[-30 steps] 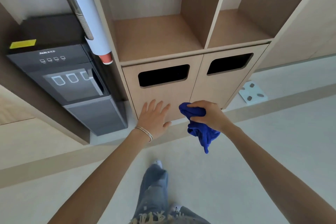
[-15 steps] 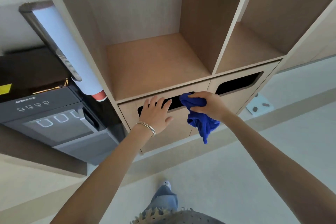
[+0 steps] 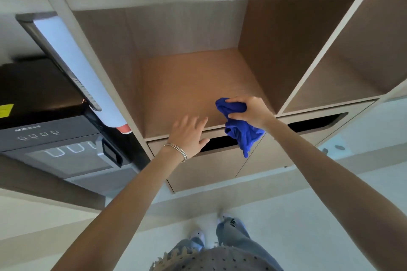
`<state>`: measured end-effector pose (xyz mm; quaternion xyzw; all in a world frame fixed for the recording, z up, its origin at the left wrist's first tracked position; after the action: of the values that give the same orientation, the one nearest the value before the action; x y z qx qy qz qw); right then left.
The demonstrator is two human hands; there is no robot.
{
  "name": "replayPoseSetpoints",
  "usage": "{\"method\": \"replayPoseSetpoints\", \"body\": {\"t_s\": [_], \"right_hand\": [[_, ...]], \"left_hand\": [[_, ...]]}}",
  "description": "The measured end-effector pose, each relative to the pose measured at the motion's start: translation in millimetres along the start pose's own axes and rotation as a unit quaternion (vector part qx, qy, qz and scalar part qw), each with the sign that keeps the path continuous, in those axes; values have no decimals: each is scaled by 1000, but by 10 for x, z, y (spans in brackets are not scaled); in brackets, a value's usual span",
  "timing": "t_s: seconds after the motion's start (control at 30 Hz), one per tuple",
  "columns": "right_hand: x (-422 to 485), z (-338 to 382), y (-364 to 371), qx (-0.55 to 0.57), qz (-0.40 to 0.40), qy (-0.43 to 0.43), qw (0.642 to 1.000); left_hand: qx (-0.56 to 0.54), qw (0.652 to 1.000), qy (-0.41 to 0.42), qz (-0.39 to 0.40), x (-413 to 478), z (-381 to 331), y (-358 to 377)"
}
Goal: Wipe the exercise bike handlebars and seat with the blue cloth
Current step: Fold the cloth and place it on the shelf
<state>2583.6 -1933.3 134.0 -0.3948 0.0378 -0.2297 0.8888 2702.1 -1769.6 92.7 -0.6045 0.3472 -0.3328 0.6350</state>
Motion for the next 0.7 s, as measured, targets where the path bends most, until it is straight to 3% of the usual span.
{"method": "replayPoseSetpoints", "body": {"t_s": [0.53, 0.7], "right_hand": [[936, -441, 234, -79, 211, -108, 968], [887, -563, 77, -4, 177, -145, 974]], "left_hand": [[-4, 989, -147, 17, 425, 47, 69], [-6, 986, -165, 19, 465, 38, 138]]}}
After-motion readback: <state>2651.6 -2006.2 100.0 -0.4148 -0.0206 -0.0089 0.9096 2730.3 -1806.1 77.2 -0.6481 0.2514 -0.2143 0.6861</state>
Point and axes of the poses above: each hand's wrist, its own x-axis towards the middle knuckle, its own y-axis out of the palm, z = x × y, the point moved 3 cm from there along x, towards the middle knuckle, and after that the axes turned 14 degrees about -y, right-handed, at the moved point
